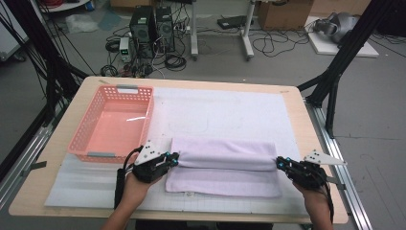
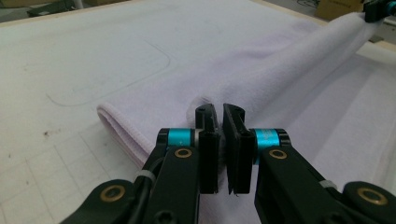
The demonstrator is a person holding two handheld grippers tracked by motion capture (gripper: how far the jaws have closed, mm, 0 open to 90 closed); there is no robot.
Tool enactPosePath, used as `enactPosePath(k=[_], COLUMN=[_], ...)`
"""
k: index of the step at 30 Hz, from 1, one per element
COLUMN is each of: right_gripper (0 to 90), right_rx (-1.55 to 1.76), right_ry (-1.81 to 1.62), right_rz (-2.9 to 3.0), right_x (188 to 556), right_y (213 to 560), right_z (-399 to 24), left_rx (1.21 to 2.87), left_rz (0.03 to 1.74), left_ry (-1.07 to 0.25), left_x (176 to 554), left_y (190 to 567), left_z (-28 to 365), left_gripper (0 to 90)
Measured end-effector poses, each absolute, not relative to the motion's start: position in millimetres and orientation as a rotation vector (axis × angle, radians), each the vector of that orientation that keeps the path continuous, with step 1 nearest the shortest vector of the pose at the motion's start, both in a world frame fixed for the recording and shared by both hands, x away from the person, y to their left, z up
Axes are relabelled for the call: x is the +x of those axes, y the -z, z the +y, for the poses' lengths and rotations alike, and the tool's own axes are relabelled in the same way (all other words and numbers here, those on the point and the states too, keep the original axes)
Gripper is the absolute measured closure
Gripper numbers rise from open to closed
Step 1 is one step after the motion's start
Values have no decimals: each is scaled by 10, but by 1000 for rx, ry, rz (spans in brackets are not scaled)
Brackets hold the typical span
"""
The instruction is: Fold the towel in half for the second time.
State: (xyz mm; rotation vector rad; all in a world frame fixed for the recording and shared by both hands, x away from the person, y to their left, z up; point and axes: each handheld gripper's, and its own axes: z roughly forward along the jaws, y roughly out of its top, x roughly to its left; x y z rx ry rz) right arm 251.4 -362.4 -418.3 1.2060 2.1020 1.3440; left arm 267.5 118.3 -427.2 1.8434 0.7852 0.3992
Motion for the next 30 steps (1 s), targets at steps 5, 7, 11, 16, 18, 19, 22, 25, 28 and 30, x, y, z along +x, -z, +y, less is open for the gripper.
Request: enactPosePath(k=[5,7,11,16,18,19,22,25,28,30], right_gripper=[833,832,832,832,830,825,666,603,588,588], right_rx=[1212,1196,1201,1190,1194,1205,1232,1274,1266,1258], right_ry=[-1338,-1335,-1336,-1321,-1312,-1279,-1289,-1415,-1424,-1381], right_rz=[2099,2100,2104,2122,2139,2157,2156,2020,1962,2003], right_x=[2313,2233,2088,1962,1897,1873,1862,1854,1897,1960], right_y=[4200,4197,4221,4207,4219,4234,4251,4173,4121,4170], right_z=[-3598,-3598,-3598,-3589,-3599,-3600,-3656,-3758,-3736,-3632], left_rx=[1851,1849,1873,1883,1883,1884,1839,1792,1781,1797], left_rz=[765,760,733,725,737,742,773,783,793,817], left_ry=[-394,-392,-395,-382,-347,-310,-311,-352,-363,-352], left_x=[2502,2470,2328,2239,2218,2217,2237,2246,2305,2367], left_y=[4302,4305,4318,4315,4318,4316,4276,4188,4166,4210], left_z=[1205,1208,1238,1260,1270,1287,1315,1338,1311,1262], left_gripper=[845,844,843,843,818,765,511,484,485,499])
